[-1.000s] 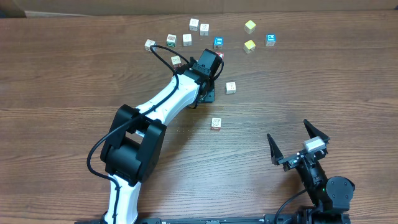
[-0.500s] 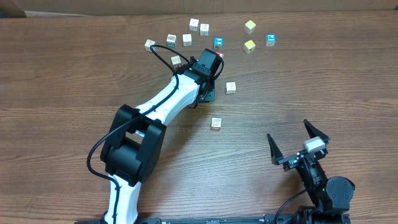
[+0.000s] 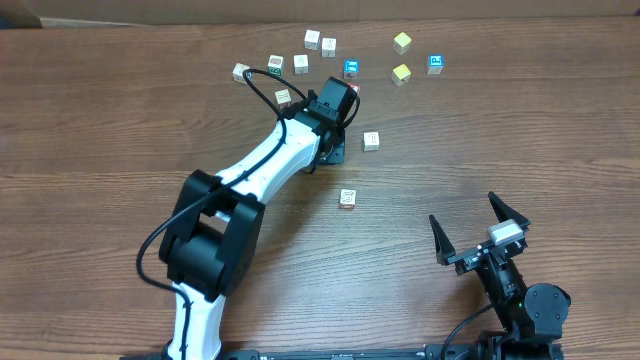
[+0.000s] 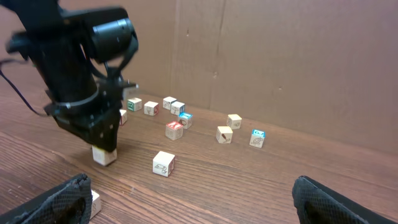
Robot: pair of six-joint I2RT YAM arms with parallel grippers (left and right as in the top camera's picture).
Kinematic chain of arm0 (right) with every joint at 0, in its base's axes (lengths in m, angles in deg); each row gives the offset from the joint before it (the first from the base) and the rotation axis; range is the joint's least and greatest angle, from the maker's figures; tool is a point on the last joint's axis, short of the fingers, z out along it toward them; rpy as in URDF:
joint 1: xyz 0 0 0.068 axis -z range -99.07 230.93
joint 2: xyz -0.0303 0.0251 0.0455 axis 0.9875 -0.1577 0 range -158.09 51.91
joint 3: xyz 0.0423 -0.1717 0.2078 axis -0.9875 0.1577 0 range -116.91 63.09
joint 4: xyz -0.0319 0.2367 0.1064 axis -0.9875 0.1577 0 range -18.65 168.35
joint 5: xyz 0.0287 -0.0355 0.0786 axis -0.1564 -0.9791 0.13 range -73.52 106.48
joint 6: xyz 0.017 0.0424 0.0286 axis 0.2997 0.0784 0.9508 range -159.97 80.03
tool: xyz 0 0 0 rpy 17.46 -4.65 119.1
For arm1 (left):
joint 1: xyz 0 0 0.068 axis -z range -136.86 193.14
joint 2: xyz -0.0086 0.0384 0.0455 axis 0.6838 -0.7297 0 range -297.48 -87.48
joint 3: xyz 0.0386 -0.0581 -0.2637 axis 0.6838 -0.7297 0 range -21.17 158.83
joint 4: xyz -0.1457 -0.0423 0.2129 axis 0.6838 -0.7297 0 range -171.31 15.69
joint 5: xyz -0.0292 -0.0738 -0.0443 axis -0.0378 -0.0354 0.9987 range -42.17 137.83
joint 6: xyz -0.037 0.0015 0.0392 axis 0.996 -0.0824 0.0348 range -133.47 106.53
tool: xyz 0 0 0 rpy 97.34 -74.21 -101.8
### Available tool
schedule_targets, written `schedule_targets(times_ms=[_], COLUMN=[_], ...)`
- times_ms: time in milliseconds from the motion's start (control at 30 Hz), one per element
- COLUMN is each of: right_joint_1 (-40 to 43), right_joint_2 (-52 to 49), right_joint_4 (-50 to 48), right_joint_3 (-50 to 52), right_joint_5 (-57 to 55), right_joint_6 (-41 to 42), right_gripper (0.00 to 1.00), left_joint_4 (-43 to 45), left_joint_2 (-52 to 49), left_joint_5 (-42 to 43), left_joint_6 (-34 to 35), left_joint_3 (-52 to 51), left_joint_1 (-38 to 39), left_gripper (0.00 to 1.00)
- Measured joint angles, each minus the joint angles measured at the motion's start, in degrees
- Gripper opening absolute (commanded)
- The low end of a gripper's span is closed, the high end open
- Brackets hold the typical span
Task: Form a tower
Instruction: 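Lift the yellow S block and carry it over the green H block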
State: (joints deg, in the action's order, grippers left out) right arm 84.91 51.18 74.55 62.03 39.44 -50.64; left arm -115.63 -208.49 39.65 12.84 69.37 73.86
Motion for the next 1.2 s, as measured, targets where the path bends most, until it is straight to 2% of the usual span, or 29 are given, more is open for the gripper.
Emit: schedule_targets(times_ms=[300,467,833,967,1200], right_joint_1=[0.0,0.0,0.0,0.0,0.0], right_joint_2=[0.0,0.0,0.0,0.0,0.0], right_joint_4=[0.0,0.0,0.0,0.0,0.0], right_joint_3=[0.0,0.0,0.0,0.0,0.0], right_joint_5=[0.0,0.0,0.0,0.0,0.0], right_joint_6=[0.0,0.0,0.0,0.0,0.0], right_gripper=[1.0,1.0,1.0,1.0,1.0], left_joint_4=[-8.2,-11.0,-9.3,-8.2,-1.3], left_joint_2=[14.0,15.2,14.1,14.1,14.0], left_joint_5=[-0.3,-0.6,-0.6,-0.6,-0.7], left_joint_6=[3.0,6.3,9.9,11.7,12.9], left_joint_3=[0.8,0.8,-4.1,-6.6,-12.3], left_joint_1=[0.4,3.4,12.2,12.7,12.8], left_gripper=[0.24,0.25,0.29,0.29,0.3])
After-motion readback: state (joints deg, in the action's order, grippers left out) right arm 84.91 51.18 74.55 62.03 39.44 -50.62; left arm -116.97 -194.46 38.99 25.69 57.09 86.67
